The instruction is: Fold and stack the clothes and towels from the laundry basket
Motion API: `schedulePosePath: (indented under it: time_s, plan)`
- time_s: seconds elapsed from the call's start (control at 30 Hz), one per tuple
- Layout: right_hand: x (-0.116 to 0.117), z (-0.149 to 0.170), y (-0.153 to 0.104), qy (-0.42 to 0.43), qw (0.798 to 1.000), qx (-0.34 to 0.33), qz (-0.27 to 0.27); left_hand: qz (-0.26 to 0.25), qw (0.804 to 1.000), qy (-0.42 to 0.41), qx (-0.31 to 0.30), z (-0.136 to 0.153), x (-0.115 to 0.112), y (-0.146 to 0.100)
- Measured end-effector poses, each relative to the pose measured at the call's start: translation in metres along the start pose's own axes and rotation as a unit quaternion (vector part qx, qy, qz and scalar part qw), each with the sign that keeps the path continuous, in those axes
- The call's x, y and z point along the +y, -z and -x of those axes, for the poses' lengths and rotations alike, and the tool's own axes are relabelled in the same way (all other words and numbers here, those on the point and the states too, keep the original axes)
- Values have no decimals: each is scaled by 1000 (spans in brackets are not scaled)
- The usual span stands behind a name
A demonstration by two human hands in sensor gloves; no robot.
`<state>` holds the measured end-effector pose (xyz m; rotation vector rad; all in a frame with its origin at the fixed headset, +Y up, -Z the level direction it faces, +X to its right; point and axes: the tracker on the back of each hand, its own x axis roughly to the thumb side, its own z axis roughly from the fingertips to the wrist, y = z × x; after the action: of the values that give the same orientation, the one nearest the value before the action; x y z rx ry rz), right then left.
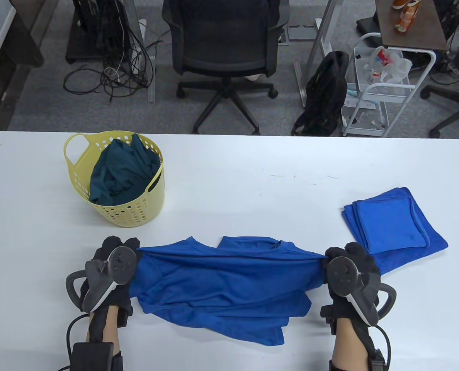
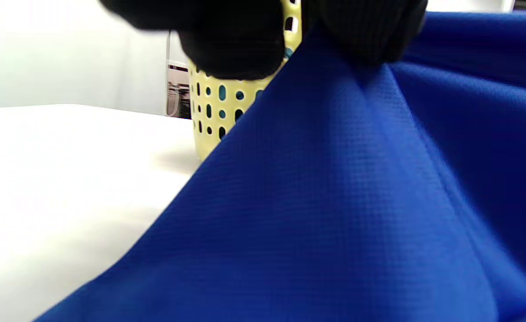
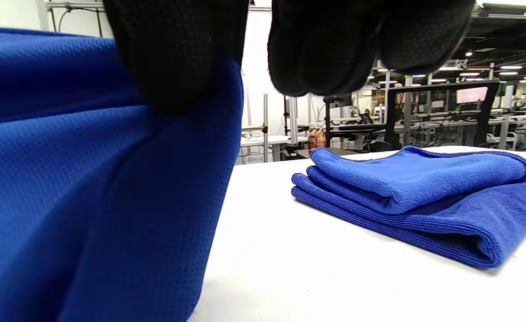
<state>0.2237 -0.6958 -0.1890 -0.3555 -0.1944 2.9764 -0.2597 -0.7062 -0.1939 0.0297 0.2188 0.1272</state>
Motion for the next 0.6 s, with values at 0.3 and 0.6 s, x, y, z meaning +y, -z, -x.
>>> schedulePosePath:
  time_s: [0.3,0.6]
  plan:
    - [17,22,11,481,857,-24,-185,115,929,-352,-1,27,0,8]
    - [15,31,12,491,850,-15,-190,63,927,-367,-53,31,11,5]
